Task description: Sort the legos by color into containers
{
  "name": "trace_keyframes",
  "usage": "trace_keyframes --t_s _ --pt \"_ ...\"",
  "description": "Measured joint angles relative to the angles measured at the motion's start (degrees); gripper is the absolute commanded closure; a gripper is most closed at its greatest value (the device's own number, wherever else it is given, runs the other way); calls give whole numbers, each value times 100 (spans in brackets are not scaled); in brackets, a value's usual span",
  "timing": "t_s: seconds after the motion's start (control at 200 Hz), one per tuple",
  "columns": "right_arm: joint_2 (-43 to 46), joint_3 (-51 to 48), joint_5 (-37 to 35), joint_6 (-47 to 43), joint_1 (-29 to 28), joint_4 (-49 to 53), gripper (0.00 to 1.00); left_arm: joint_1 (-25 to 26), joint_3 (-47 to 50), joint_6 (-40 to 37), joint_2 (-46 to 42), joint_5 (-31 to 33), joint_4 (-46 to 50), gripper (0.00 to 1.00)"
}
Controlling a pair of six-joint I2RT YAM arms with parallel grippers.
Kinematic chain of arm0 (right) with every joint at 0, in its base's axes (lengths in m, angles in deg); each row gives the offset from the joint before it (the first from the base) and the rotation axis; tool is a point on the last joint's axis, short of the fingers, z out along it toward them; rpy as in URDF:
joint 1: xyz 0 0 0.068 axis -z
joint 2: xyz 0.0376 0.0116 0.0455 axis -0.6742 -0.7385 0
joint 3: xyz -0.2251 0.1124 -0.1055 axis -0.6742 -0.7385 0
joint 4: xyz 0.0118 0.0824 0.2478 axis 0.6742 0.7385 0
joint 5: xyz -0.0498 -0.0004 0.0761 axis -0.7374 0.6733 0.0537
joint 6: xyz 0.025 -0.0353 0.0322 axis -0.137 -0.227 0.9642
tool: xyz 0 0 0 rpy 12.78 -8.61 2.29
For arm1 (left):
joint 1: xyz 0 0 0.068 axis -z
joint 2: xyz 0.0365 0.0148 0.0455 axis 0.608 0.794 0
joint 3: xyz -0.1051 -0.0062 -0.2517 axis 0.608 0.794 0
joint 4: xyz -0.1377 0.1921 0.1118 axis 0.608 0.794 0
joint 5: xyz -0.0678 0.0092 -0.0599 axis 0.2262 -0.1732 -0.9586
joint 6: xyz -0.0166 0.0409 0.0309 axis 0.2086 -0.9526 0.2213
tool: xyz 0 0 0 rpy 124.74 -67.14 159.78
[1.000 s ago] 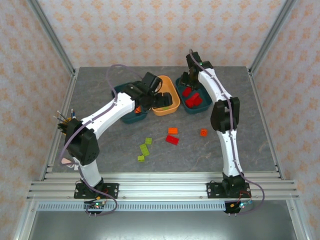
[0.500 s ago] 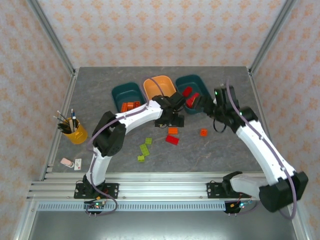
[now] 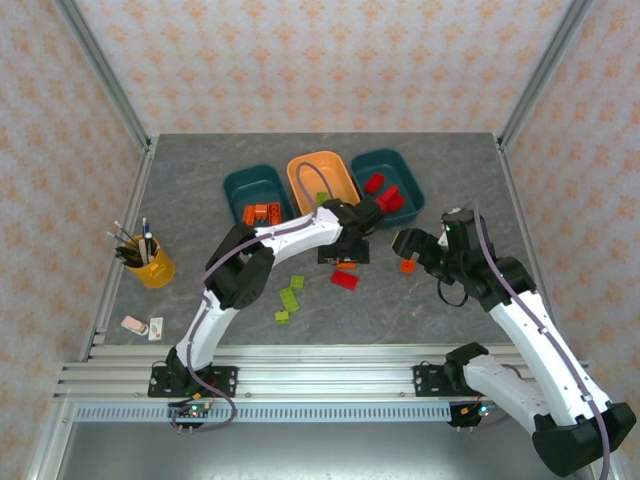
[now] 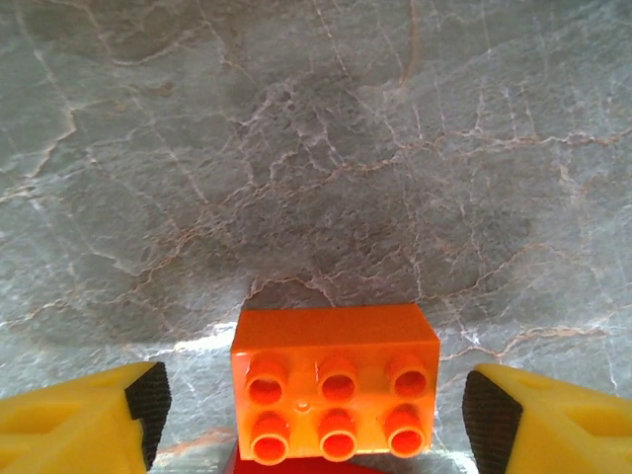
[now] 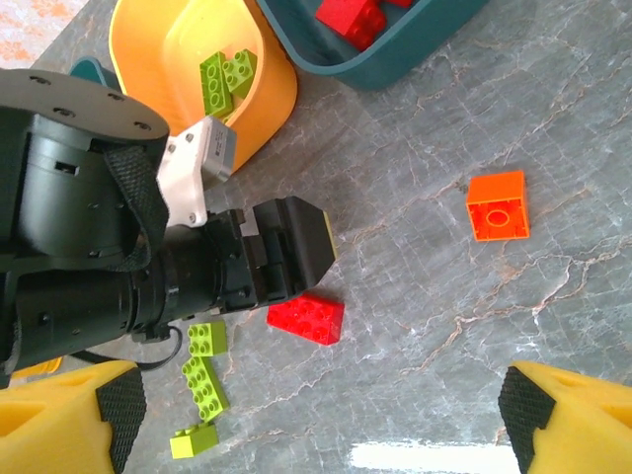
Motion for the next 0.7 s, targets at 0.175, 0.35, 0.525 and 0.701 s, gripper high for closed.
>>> trace_keyframes --t_s 0.175,0.35,0.525,0.701 --pt "0 0 116 0 0 7 9 63 -107 118 227 31 35 38" --pt "0 -9 219 17 0 7 11 90 -177 125 256 173 105 51" --pt "0 -9 354 -28 0 -2 14 90 -179 129 232 334 122 51" --pt "0 -9 846 -136 -42 -356 14 17 -179 122 -332 444 278 51"
